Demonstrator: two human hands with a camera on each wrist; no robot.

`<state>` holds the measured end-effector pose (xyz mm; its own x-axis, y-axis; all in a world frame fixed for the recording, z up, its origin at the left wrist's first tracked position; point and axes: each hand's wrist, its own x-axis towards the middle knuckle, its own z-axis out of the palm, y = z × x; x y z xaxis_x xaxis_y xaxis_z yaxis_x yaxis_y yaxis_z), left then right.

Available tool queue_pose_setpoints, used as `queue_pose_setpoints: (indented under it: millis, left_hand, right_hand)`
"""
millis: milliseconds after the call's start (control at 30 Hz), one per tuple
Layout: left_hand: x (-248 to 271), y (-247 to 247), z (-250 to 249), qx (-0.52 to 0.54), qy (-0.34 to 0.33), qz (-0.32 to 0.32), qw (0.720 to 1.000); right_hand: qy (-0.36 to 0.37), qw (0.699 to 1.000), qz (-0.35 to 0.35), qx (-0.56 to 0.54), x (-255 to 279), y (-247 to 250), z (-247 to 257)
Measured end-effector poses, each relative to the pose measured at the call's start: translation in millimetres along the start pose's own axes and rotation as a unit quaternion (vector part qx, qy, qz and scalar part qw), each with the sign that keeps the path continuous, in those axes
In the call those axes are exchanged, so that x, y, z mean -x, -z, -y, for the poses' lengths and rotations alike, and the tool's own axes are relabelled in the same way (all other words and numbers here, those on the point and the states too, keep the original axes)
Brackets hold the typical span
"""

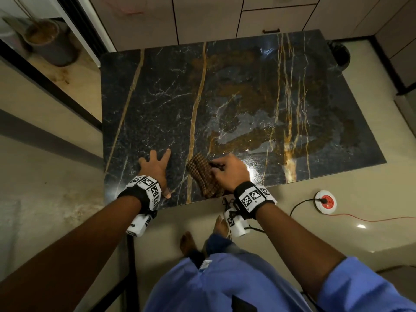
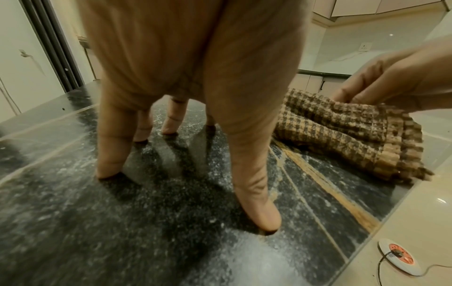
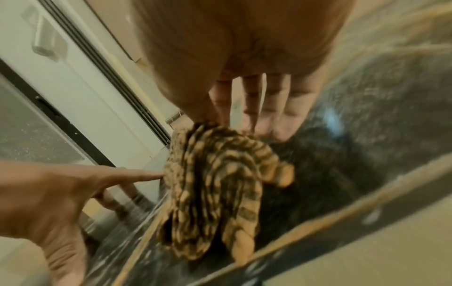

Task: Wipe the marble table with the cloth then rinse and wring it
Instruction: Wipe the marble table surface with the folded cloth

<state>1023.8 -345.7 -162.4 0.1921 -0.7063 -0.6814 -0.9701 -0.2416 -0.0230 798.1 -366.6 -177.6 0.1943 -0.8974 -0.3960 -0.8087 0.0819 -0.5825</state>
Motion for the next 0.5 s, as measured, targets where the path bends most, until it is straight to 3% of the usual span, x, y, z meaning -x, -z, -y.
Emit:
queue_pose_setpoints:
  millis: [100, 167, 267, 367, 500]
  left_hand:
    - [1, -1, -1, -0.002, -0.001, 0.000, 1.000]
    - [1, 0, -1, -0.003, 0.003, -0.005, 1.000]
    - [1, 0, -2, -0.010, 0.003, -0.004, 1.000]
    - [1, 1, -3, -0.012, 0.006, 0.000, 1.000]
    - [1, 1, -3, -0.013, 0.007, 0.003, 1.000]
  right_hand:
    - [0.039, 0.994, -0.086, 0.047, 3, 15, -6]
    - [0.081, 0.992, -0.086, 0.038, 8, 13, 0]
    - [0.137, 0.981, -0.069, 0.114, 19, -11, 15]
    - [0.142, 0.968, -0.071, 0.197, 26, -38, 26]
    - [0.146, 0.966, -0.084, 0.195, 16, -45, 26]
